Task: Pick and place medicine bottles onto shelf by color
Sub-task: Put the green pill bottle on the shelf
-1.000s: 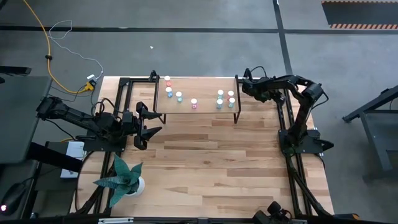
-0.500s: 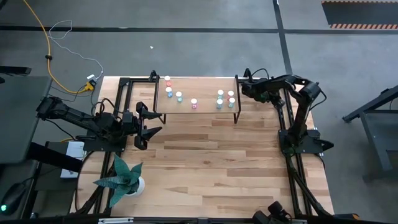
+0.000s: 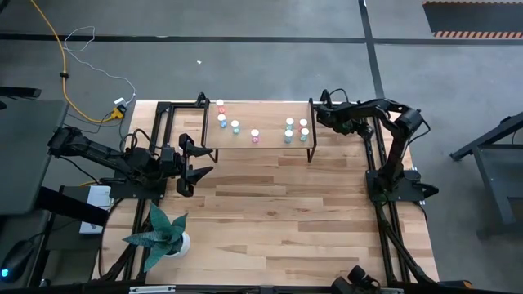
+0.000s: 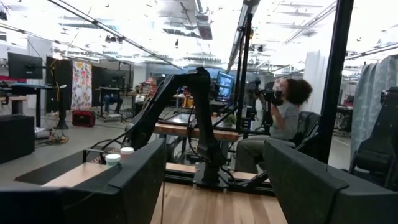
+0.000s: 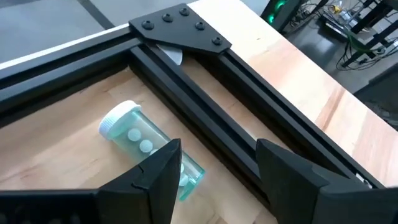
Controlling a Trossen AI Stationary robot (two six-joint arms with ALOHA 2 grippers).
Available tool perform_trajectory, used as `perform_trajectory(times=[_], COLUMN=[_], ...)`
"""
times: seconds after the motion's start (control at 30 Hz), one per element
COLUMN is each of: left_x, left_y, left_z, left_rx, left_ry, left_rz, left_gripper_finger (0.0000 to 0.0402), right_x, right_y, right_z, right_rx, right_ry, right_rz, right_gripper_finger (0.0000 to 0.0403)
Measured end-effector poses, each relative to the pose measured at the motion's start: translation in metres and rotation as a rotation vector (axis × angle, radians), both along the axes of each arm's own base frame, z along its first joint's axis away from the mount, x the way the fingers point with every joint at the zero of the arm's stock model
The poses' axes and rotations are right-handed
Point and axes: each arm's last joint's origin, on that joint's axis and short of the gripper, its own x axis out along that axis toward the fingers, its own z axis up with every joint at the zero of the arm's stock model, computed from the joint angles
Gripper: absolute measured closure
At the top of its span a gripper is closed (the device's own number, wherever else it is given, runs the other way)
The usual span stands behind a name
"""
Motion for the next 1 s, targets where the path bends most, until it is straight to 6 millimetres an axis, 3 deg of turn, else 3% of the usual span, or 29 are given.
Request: perform_trajectory(times=[0.83, 1.0], left_x=[0.0000, 0.0000], left_y=[-0.0001, -0.0001], left_z=[0.0001, 0.0001], left_rx=[0.001, 0.001], left_ry=[0.000, 0.000], left_rz=[-0.003, -0.003], left_gripper_finger=[0.0145, 0.0145], right_x=[0.0077, 0.0049], right_y=[0.0043, -0.0023], right_z=[0.0042, 0.0082], right_rx=[0.173, 0.181], right_ry=[0.020, -0.021], right_rz=[0.177, 0.193], right_gripper_finger=[0.0203, 0.0203])
